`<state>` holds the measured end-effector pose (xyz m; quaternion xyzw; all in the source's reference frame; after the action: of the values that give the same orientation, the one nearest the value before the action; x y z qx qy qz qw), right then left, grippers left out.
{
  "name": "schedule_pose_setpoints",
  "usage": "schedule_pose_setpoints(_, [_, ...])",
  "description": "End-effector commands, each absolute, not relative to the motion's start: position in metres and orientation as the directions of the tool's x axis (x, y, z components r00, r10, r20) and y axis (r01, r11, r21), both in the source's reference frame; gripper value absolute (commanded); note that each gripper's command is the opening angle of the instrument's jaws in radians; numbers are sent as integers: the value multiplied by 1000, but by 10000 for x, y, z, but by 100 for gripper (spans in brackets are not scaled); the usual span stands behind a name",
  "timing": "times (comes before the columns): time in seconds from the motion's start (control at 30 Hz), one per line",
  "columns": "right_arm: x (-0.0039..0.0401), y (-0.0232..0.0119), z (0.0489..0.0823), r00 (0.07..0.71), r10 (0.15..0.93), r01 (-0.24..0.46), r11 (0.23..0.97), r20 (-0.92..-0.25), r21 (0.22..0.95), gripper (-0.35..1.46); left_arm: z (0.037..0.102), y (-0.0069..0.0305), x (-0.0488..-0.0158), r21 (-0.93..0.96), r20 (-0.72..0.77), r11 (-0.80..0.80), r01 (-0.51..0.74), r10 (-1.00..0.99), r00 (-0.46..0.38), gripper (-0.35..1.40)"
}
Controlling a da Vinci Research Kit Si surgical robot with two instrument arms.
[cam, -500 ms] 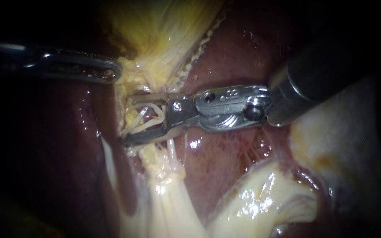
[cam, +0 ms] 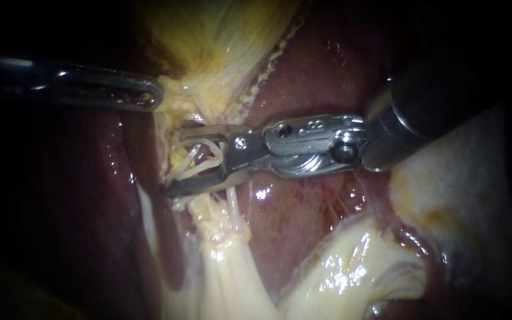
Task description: Clipping third clip left tube
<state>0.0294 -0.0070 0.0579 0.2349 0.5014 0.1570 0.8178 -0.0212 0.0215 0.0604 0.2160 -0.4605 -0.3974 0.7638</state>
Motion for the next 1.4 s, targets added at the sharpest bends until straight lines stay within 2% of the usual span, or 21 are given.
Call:
schedule_pose_setpoints(0.03, [293,-69,576,445,500,-24,836,-743,548,49,604,215,-212,696,532,591,408,-806,260,-35])
schedule_pose_setpoints(0.43, [266,-59,549,441,565,-44,789,-697,613,47,603,216,-211,697,531,591,407,-806,261,-35])
schedule_pose_setpoints(0.73, [261,-60,568,439,610,-72,756,-660,650,46,603,216,-211,696,531,591,407,-806,261,-35])
schedule_pose_setpoints(0.97, [260,-66,592,451,631,-39,721,-632,692,45,603,215,-211,696,532,591,408,-806,261,-35])
schedule_pose_setpoints(1.2, [263,-59,602,449,644,-50,711,-620,702,45,603,215,-211,696,532,591,408,-806,261,-35])
schedule_pose_setpoints(1.33, [272,-56,607,387,698,-56,670,-603,740,45,604,215,-211,696,532,591,408,-806,260,-35])
schedule_pose_setpoints(1.4, [276,-55,609,342,741,-26,622,-578,783,45,604,215,-212,696,532,591,408,-806,260,-35])
